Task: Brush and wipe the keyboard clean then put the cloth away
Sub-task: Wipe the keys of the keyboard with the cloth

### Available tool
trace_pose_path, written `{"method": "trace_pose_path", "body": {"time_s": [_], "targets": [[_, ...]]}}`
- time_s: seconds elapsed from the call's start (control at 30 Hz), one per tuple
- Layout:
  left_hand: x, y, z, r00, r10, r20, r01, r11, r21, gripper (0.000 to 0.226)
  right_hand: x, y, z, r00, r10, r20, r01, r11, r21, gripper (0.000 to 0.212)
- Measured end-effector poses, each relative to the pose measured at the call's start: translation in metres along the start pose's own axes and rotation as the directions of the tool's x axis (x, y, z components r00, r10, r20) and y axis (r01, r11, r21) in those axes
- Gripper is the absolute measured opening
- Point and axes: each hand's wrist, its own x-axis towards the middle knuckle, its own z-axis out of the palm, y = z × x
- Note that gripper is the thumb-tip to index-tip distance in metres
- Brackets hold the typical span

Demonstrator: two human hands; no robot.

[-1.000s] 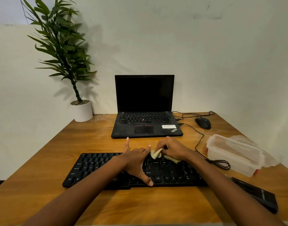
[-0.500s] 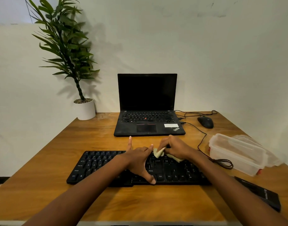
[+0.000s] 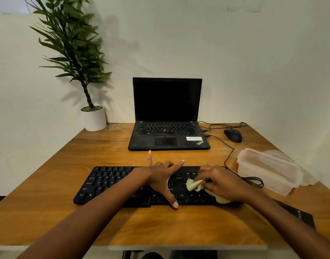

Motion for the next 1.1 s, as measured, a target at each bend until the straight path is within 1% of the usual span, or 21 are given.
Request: {"method": "trace_pose_path", "body": {"time_s": [0.03,0.07,0.13,0.23,0.27,0.3,0.37,0.4,0.43,0.47,0.57,0.6,0.67,0.73,0.8,0.9,0.97,1.1], "targets": [[0.001,0.001,0.001,1.000,0.009,-0.015,-0.008,1.000,0.012,0.129,0.002,-0.002,0.006,1.000,0.009,0.004,-0.008,0.999,-0.054,0.030],[0.001,0.002,0.002,0.999,0.015,-0.030,-0.014,1.000,0.022,0.130,0.005,-0.005,0.011,1.000,0.019,-0.005,-0.019,0.998,-0.067,0.031],[0.002,0.003,0.002,0.999,0.018,-0.050,-0.016,0.999,0.035,0.131,0.009,-0.009,0.015,1.000,0.013,-0.004,-0.013,0.999,-0.045,0.031],[0.002,0.002,0.000,0.999,0.012,-0.048,-0.010,0.998,0.055,0.132,0.008,-0.009,0.007,0.993,-0.014,0.116,0.012,1.000,0.018,0.030],[0.003,0.002,0.000,0.999,0.011,-0.048,-0.008,0.998,0.057,0.132,0.009,-0.008,0.005,0.992,-0.022,0.128,0.021,1.000,0.008,0.030],[0.003,0.001,0.000,0.999,0.010,-0.046,-0.007,0.998,0.059,0.132,0.010,-0.008,0.004,0.994,-0.023,0.111,0.028,0.999,-0.045,0.031],[0.002,0.002,0.000,0.999,0.013,-0.031,-0.011,0.998,0.065,0.132,0.014,-0.011,0.006,0.999,-0.039,0.023,0.043,0.976,-0.212,0.031],[0.002,0.002,0.000,0.999,0.018,-0.027,-0.016,0.997,0.075,0.132,0.016,-0.012,0.010,0.999,-0.045,-0.017,0.039,0.965,-0.261,0.032],[0.003,0.002,0.000,0.999,0.022,-0.026,-0.020,0.996,0.086,0.132,0.017,-0.012,0.013,0.998,-0.045,-0.035,0.034,0.962,-0.272,0.032],[0.003,0.002,0.000,0.999,0.023,-0.029,-0.020,0.995,0.094,0.132,0.016,-0.012,0.013,0.999,-0.045,-0.030,0.036,0.966,-0.255,0.031],[0.004,0.003,0.001,0.999,0.017,-0.045,-0.012,0.994,0.109,0.133,0.009,-0.010,0.007,0.996,-0.063,0.058,0.070,0.990,-0.124,0.032],[0.004,0.003,0.002,0.999,0.014,-0.047,-0.008,0.994,0.112,0.133,0.008,-0.010,0.004,0.994,-0.072,0.079,0.080,0.990,-0.116,0.032],[0.003,0.004,0.002,0.999,0.011,-0.041,-0.006,0.994,0.108,0.132,0.011,-0.012,0.003,0.995,-0.076,0.065,0.086,0.981,-0.175,0.033],[0.002,0.005,0.002,1.000,0.010,-0.025,-0.007,0.994,0.109,0.131,0.016,-0.015,0.004,0.998,-0.062,0.011,0.063,0.968,-0.242,0.032],[0.002,0.006,0.001,1.000,0.006,-0.017,-0.004,0.992,0.126,0.130,0.016,-0.016,0.007,0.998,-0.055,-0.014,0.049,0.963,-0.267,0.032],[0.004,0.007,-0.001,1.000,0.001,-0.023,0.003,0.988,0.156,0.130,0.010,-0.015,0.003,0.998,-0.045,0.037,0.053,0.970,-0.239,0.033],[0.004,0.008,-0.002,1.000,-0.011,-0.010,0.012,0.988,0.155,0.131,0.008,-0.013,-0.002,0.998,-0.017,0.057,0.031,0.967,-0.254,0.034],[0.005,0.007,-0.004,0.999,-0.033,0.010,0.031,0.989,0.143,0.130,0.003,-0.011,-0.004,0.992,0.126,0.015,-0.117,0.954,-0.277,0.035]]}}
